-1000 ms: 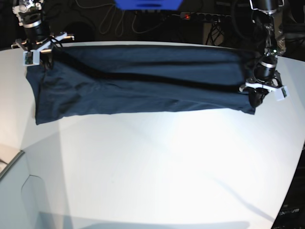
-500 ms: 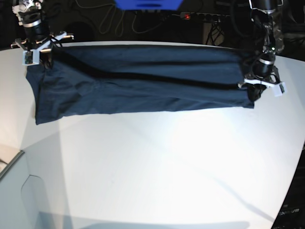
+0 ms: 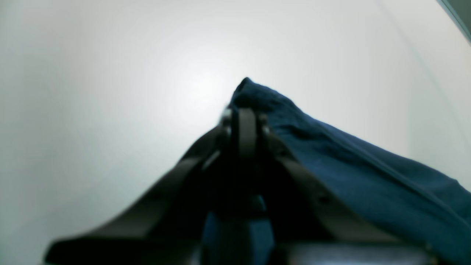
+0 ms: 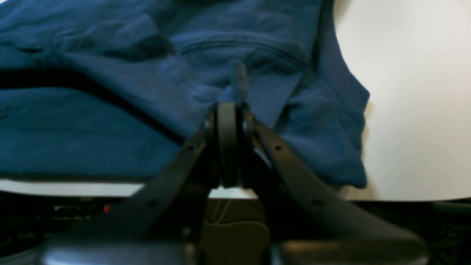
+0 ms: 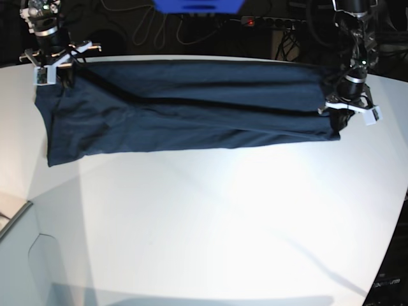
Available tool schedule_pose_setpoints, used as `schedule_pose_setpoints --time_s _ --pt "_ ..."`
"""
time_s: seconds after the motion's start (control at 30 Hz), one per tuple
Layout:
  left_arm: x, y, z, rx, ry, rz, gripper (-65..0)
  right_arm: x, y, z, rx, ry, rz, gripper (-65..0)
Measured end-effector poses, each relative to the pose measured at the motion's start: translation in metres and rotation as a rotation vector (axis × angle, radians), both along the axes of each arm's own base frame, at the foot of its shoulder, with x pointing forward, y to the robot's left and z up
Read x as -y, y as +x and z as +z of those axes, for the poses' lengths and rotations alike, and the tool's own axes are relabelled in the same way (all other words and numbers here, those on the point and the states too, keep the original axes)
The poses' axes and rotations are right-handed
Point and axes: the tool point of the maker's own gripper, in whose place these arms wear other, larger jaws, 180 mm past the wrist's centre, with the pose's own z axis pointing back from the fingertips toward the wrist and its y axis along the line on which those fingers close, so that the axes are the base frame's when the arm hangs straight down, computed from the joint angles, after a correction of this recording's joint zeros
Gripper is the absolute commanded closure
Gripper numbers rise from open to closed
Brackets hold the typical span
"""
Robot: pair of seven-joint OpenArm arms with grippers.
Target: Layout the t-shirt on the table in an organized manner, then fold the t-shirt properly
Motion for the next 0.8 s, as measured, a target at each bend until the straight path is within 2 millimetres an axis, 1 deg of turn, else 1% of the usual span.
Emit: schedule_pose_setpoints --time_s 0.1,0.2,0.27,0.3,0.43,0.57,0.6,0.67,0.7,0.73,0.8 --pt "0.000 0.000 0.000 0.001 0.000 0.000 -0.1 -0.003 -0.004 0.013 0.019 -0.018 0.030 0.0" --pt "0.000 0.001 0.000 0.001 0.000 -0.001 -0.1 -0.017 -0.005 0.015 0.022 0.018 0.062 0.0" --pt "0.000 0.001 0.000 0.001 0.000 -0.001 -0.1 -0.024 -0.004 0.012 0.017 0.039 0.075 0.0" --pt "0.000 0.002 0.001 0.004 0.000 0.000 -0.1 -0.024 -0.004 0.010 0.023 0.046 0.074 0.0" --pt "0.000 0.004 0.003 0.009 0.000 0.000 -0.3 -0.020 -0.007 -0.015 -0.037 0.073 0.046 0.0" --pt "0.000 0.004 0.003 0.009 0.000 0.000 -0.5 -0.011 -0.005 -0.014 -0.026 0.068 0.029 0.0" --pt "0.000 0.004 0.002 0.008 -0.001 0.000 -0.5 -0.011 -0.006 -0.015 -0.036 0.064 0.033 -1.2" --pt "0.000 0.004 0.002 0.006 -0.001 -0.001 -0.8 -0.010 -0.005 -0.016 -0.039 0.059 0.044 -8.6" --pt "0.000 0.004 0.002 0.007 0.000 0.000 -2.2 -0.009 -0.005 -0.015 -0.035 0.058 0.045 -12.7" --pt "0.000 0.004 0.002 0.006 0.000 0.000 -4.9 -0.009 -0.005 -0.015 -0.037 0.055 0.046 -17.7" --pt "0.000 0.002 0.001 0.003 -0.001 0.001 -14.0 -0.006 -0.006 -0.015 -0.038 0.051 0.040 -27.3"
